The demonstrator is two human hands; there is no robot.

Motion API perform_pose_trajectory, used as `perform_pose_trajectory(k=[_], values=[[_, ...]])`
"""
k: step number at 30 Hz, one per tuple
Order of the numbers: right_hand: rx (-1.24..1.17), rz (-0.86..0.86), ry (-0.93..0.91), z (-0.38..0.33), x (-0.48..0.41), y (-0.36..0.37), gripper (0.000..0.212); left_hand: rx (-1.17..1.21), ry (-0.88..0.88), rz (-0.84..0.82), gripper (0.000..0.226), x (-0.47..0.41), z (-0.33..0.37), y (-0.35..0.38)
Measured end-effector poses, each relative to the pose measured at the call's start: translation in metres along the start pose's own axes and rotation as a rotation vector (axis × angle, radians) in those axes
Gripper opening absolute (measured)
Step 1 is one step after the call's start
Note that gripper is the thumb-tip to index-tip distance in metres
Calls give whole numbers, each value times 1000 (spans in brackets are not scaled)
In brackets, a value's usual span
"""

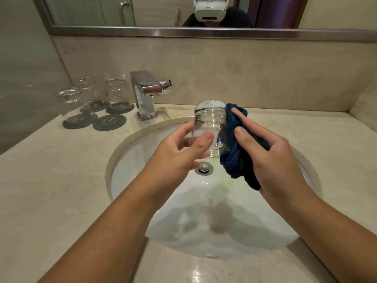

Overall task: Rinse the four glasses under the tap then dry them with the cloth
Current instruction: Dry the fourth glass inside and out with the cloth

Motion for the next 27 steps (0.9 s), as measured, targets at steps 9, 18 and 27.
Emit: perform_pose_trajectory(k=[9, 18, 27], values=[[111, 2, -78, -8, 3, -3, 37, 78, -20, 7, 69, -2, -6, 5], [-2, -14, -39, -8, 4, 1, 34, 105, 97, -3, 61, 2, 8, 7], [-5, 16, 17, 5, 0, -3, 32, -99, 65, -5, 50, -2, 4, 6]])
Point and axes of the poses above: each hand's wrist, its own x-axis away from the middle knuckle, its own y-axis out of the palm, z = x × y, the point moved 8 cm from there along -x, towards the middle knuckle, and after that the axes turned 10 degrees about x, right-handed, at the moved point
